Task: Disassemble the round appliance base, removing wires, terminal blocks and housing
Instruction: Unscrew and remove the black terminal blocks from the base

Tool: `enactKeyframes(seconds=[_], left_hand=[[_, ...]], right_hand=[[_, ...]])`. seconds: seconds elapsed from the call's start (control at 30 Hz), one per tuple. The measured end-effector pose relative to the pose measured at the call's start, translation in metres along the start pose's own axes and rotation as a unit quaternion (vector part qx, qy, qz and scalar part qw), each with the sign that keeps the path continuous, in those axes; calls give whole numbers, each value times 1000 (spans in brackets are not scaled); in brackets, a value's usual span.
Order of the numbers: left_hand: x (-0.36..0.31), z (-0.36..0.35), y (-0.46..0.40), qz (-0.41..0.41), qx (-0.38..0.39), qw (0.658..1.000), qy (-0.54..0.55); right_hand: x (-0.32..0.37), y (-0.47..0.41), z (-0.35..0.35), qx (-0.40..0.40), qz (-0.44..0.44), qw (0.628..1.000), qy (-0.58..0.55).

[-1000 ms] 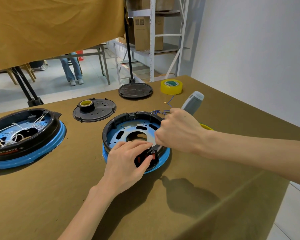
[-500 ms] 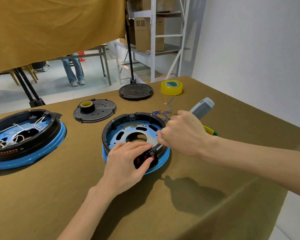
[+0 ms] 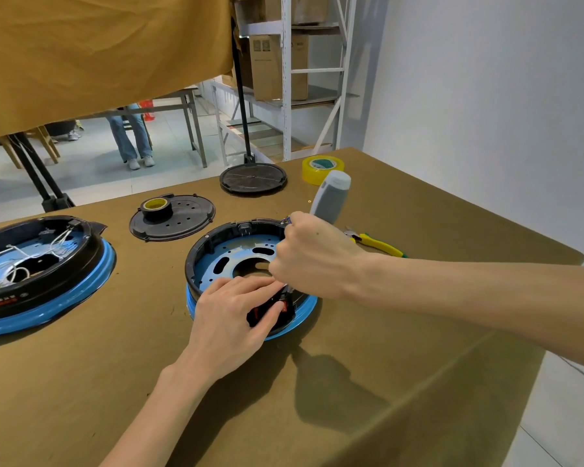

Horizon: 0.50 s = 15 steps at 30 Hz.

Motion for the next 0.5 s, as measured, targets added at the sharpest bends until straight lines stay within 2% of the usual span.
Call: enactKeyframes(seconds=[0.23,0.37,0.5], left_hand=[[-1,1,0,-18,-18,999,46],[0,2,1,-15,-42,997,65],[-2,4,0,-24,-67,995,74]], right_hand=[[-18,4,-17,-9,-37,997,-72],[-17,-4,-22,51,30,995,-83],[-12,-10,0,41,67,997,-5]])
Point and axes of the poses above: each hand's wrist, its own y-axis away from the middle knuckle, its own z-axis out of the back of the hand, x = y × z, the point moved 5 cm from there along -y, towards the middle knuckle, and after that the axes turned 8 degrees about y, right-handed, at the moved point
